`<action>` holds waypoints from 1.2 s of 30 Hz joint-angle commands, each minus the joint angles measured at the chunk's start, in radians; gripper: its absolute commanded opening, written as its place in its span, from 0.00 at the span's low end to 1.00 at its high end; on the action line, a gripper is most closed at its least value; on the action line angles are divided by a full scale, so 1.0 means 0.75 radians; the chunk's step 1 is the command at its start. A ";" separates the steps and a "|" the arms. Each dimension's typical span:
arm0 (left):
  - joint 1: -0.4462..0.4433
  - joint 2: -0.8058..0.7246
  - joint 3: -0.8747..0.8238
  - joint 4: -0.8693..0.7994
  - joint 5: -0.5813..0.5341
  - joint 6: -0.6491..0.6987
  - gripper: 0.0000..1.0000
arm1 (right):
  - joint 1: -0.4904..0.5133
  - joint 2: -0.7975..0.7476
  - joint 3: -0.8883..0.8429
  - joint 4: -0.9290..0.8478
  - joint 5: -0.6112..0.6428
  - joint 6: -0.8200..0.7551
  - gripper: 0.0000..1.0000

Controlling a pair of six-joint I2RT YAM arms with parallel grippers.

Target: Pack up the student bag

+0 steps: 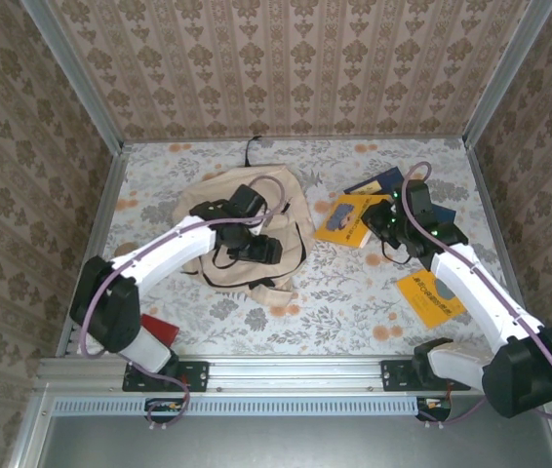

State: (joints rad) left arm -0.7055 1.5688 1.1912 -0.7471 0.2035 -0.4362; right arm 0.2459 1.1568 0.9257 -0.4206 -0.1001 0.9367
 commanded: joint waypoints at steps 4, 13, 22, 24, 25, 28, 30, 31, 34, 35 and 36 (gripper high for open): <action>-0.032 0.196 0.152 -0.218 -0.022 0.120 0.71 | -0.014 -0.086 -0.013 0.011 -0.008 -0.043 0.13; -0.038 0.317 0.235 -0.275 0.022 0.214 0.49 | -0.014 -0.118 -0.072 0.026 -0.039 -0.016 0.13; -0.036 0.281 0.282 -0.262 -0.028 0.240 0.08 | -0.015 -0.175 -0.079 -0.011 -0.018 -0.013 0.13; -0.036 0.260 0.294 -0.242 -0.016 0.245 0.03 | -0.016 -0.192 -0.075 -0.028 -0.005 -0.019 0.13; -0.037 0.253 0.300 -0.234 -0.011 0.248 0.00 | -0.015 -0.201 -0.072 -0.037 0.004 -0.022 0.14; -0.029 0.234 0.324 -0.215 -0.013 0.249 0.00 | -0.020 -0.226 -0.061 -0.071 0.031 -0.035 0.13; -0.021 0.214 0.337 -0.189 -0.041 0.239 0.00 | -0.023 -0.247 -0.049 -0.102 0.051 -0.047 0.13; -0.013 0.205 0.344 -0.176 -0.045 0.232 0.00 | -0.026 -0.258 -0.043 -0.118 0.062 -0.054 0.13; 0.023 0.180 0.380 -0.111 -0.067 0.184 0.00 | -0.035 -0.293 -0.018 -0.182 0.095 -0.080 0.13; 0.035 0.175 0.393 -0.075 -0.068 0.164 0.00 | -0.040 -0.305 -0.011 -0.200 0.101 -0.090 0.13; 0.046 0.166 0.405 -0.036 -0.074 0.139 0.00 | -0.047 -0.320 -0.005 -0.213 0.101 -0.097 0.13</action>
State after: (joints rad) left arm -0.6994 1.7462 1.4406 -0.8711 0.1722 -0.2806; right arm 0.2234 0.9676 0.8593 -0.5583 -0.0620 0.8967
